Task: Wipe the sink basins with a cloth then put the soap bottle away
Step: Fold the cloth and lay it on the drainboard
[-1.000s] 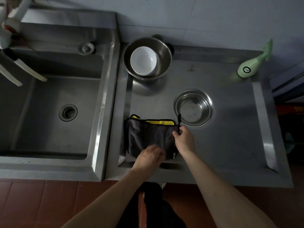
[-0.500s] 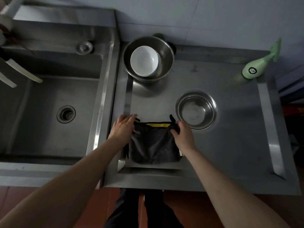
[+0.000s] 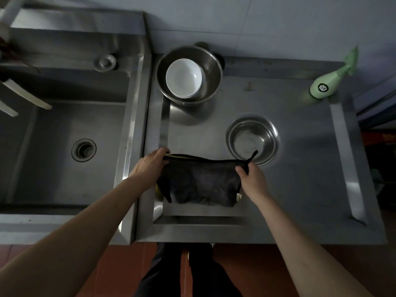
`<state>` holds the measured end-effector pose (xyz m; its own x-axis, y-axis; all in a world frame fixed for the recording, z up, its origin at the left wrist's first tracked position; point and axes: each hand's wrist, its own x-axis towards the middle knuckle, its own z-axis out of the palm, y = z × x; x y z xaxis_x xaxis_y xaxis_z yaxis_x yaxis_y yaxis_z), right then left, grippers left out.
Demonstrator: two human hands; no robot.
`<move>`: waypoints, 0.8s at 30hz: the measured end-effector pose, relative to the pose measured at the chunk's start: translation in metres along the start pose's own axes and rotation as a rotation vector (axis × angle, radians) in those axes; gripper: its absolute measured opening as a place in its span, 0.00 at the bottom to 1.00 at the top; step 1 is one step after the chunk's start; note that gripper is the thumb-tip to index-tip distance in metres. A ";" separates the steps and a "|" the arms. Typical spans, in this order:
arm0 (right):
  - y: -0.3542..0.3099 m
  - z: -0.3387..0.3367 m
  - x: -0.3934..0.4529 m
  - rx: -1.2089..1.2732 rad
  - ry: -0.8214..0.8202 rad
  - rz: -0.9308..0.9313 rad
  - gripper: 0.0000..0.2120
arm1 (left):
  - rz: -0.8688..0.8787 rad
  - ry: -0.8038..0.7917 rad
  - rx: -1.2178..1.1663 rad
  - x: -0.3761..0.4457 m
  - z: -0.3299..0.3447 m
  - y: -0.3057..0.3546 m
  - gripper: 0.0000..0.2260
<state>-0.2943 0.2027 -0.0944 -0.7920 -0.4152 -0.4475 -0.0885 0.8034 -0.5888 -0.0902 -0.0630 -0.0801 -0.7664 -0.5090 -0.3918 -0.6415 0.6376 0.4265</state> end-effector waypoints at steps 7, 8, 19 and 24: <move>-0.028 -0.004 -0.008 0.023 -0.026 -0.059 0.09 | -0.120 0.214 0.110 -0.016 0.006 0.019 0.20; -0.035 -0.005 -0.008 0.043 -0.023 -0.040 0.10 | -0.126 0.223 0.022 -0.021 0.011 0.025 0.18; -0.140 0.013 -0.020 0.689 -0.344 0.268 0.15 | -0.207 0.150 -0.581 -0.095 0.102 0.128 0.44; -0.171 0.023 -0.033 0.702 -0.576 0.338 0.06 | -0.415 0.438 -0.537 -0.084 0.099 0.113 0.38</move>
<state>-0.2395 0.0689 0.0059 -0.2750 -0.5046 -0.8184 0.6187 0.5586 -0.5523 -0.0946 0.1091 -0.0795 -0.3344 -0.8945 -0.2968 -0.7194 0.0388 0.6935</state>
